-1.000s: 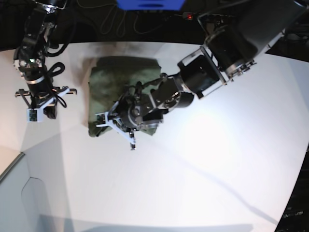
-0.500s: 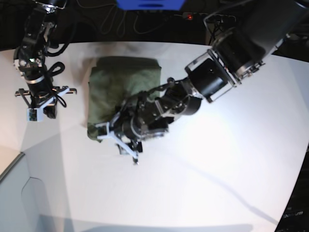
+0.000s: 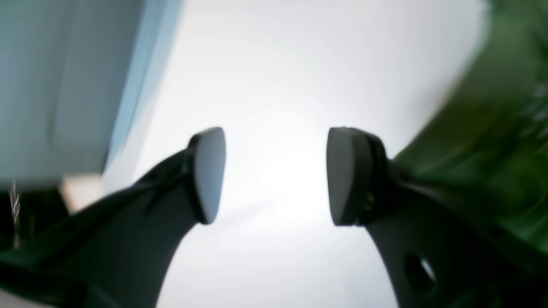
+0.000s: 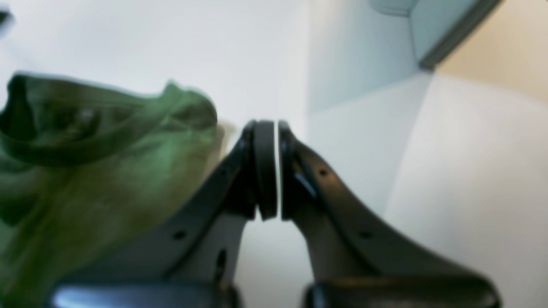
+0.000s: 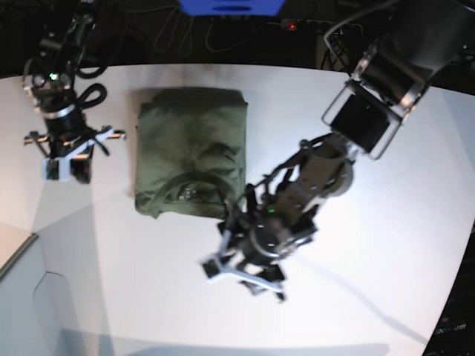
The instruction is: Layout the t-shirt on the table in an organized manner, then fold the t-shirt properly
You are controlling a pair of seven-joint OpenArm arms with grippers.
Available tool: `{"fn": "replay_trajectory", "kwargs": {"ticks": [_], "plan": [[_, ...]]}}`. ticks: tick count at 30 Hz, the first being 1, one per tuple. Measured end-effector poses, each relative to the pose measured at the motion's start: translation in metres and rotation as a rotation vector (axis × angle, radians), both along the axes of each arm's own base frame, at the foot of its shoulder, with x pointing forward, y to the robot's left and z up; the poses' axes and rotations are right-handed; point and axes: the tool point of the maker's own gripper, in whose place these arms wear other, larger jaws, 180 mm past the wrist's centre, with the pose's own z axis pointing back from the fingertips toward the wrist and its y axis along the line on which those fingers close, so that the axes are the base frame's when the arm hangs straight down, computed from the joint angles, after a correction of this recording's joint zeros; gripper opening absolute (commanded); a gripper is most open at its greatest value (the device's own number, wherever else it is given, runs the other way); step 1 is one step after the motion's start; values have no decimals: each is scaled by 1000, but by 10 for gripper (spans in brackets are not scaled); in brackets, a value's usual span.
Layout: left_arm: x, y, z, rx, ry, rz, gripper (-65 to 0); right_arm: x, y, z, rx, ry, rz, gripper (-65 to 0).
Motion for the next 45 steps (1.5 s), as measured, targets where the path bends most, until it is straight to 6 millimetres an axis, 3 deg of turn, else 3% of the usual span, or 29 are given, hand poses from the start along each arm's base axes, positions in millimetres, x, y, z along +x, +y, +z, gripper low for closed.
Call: {"fn": "replay_trajectory", "kwargs": {"ticks": [3, 6, 10, 13, 16, 22, 26, 28, 31, 35, 38, 41, 45], "plan": [[-3, 50, 19, -47, -17, 157, -293, -10, 29, -8, 43, 25, 43, -650], [-13, 119, 36, -80, -43, 355, -293, -18, 61, -16, 83, 53, 115, -650], [-43, 201, 48, -127, -79, 595, -317, -30, 93, -25, 117, 88, 190, -650], [-81, 253, 31, -139, -37, 763, -367, -30, 100, -34, 138, 101, 210, -650], [-124, 299, 13, -101, 5, 904, -426, -35, 99, -62, 149, 178, 203, -650], [-209, 358, -21, -61, 109, 1134, -517, -48, 93, -101, 162, 271, 211, -650], [-252, 370, -38, -68, 169, 1241, -604, -48, 91, -98, 162, 239, 207, -650], [-270, 368, -47, -65, 202, 1265, -650, -48, 79, -76, 153, 149, 169, -650], [-304, 362, -63, -56, 274, 1304, -647, -57, 57, -39, 195, 16, 76, -650], [-350, 335, -89, -62, 406, 1336, -649, -87, 36, -21, 221, -14, 3, -650], [-378, 314, -104, -80, 491, 1352, -649, -125, 29, -38, 210, 89, -22, -650], [-402, 302, -133, -82, 600, 1367, -649, -166, 21, -66, 214, 212, -60, -650], [-407, 264, -184, -179, 685, 1282, -649, -208, 27, -109, 273, 347, -100, -650]]}}
